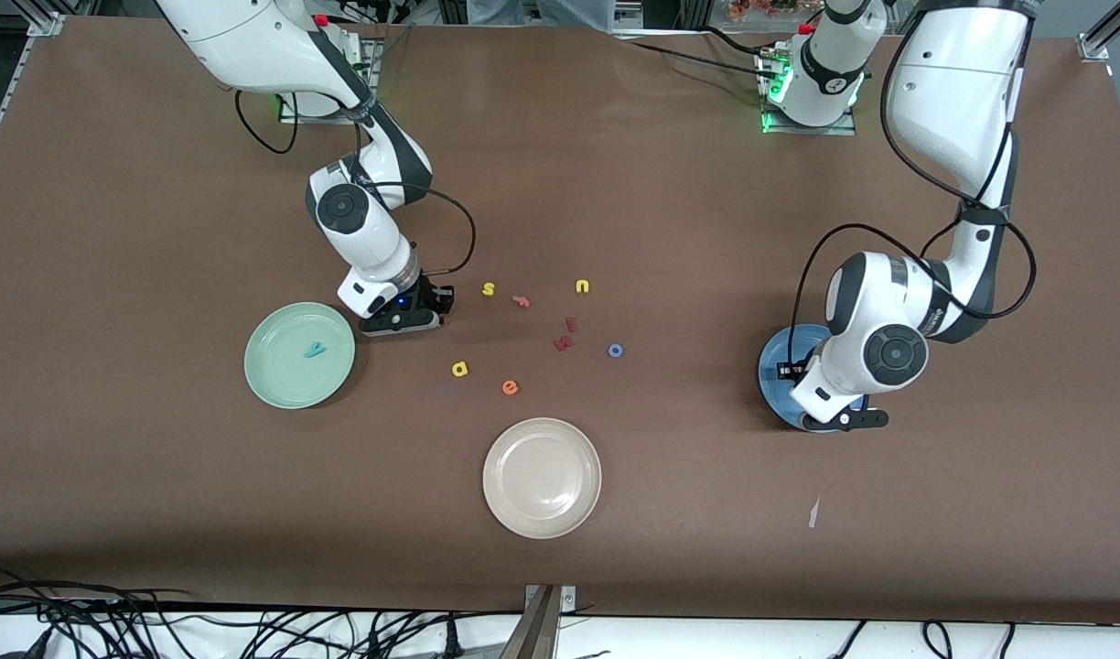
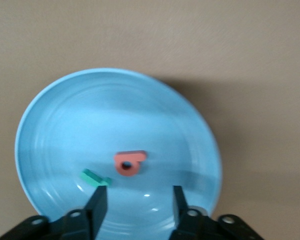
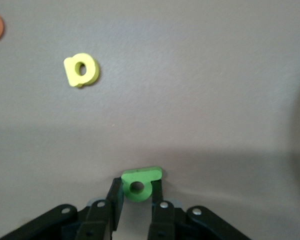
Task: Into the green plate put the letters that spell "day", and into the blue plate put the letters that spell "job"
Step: 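Drop the green letter on the green plate while the left drops pink, then grasp the blue ring with the left gripper while the right grasps yellow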
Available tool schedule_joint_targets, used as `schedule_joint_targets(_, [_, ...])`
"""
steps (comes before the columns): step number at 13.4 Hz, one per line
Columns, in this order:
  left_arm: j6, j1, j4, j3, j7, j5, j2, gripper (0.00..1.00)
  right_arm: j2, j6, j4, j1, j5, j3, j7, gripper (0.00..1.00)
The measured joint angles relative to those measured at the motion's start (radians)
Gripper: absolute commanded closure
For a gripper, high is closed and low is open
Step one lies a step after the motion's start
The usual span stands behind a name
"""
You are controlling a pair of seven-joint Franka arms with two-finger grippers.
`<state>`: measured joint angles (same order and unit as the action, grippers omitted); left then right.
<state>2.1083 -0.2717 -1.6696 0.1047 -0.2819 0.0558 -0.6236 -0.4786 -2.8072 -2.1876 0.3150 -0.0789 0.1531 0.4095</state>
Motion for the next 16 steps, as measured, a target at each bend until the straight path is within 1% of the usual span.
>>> schedule_joint_targets(1, [0.000,-0.006,0.003,-0.015,-0.052,0.023,0.012,0.00,0.016,0.032,0.006,0.000,-0.004,-0.016,-0.028,0.90])
schedule_joint_targets(3, [0.001,-0.048,0.017,-0.041,-0.211,0.058,0.021,0.00,0.075,0.121,0.020,-0.007,-0.005,-0.069,-0.141,0.90])
schedule_joint_targets(5, [0.004,-0.118,0.054,-0.046,-0.369,0.111,0.008,0.00,0.132,0.184,0.027,-0.052,-0.005,-0.102,-0.280,0.90])
schedule_joint_targets(6, [0.007,-0.155,0.077,-0.047,-0.453,0.123,-0.008,0.00,0.153,0.207,0.028,-0.088,-0.005,-0.107,-0.354,0.87])
schedule_joint_targets(7, [0.020,-0.190,0.099,-0.048,-0.546,0.126,-0.031,0.00,0.165,0.217,0.028,-0.129,-0.005,-0.110,-0.427,0.71])
schedule_joint_targets(8, [0.058,-0.221,0.115,-0.049,-0.635,0.128,-0.055,0.00,0.169,0.221,0.028,-0.173,-0.005,-0.111,-0.485,0.38])
schedule_joint_targets(9, [0.111,-0.247,0.126,-0.050,-0.719,0.129,-0.080,0.00,0.170,0.222,0.028,-0.210,-0.004,-0.112,-0.522,0.27])
schedule_joint_targets(10, [0.160,-0.271,0.131,-0.050,-0.803,0.131,-0.103,0.00,0.169,0.223,0.027,-0.231,-0.002,-0.112,-0.533,0.24])
schedule_joint_targets(12, [0.199,-0.312,0.135,-0.050,-0.958,0.131,-0.145,0.00,0.168,0.224,0.026,-0.233,0.002,-0.106,-0.497,0.22])
schedule_joint_targets(15, [0.236,-0.361,0.138,-0.049,-1.092,0.131,-0.185,0.03,0.164,0.224,0.026,-0.222,0.002,-0.068,-0.396,0.22])
schedule_joint_targets(16, [0.243,-0.372,0.139,-0.048,-1.125,0.131,-0.190,0.06,0.161,0.224,0.031,-0.209,0.002,-0.059,-0.355,0.22])
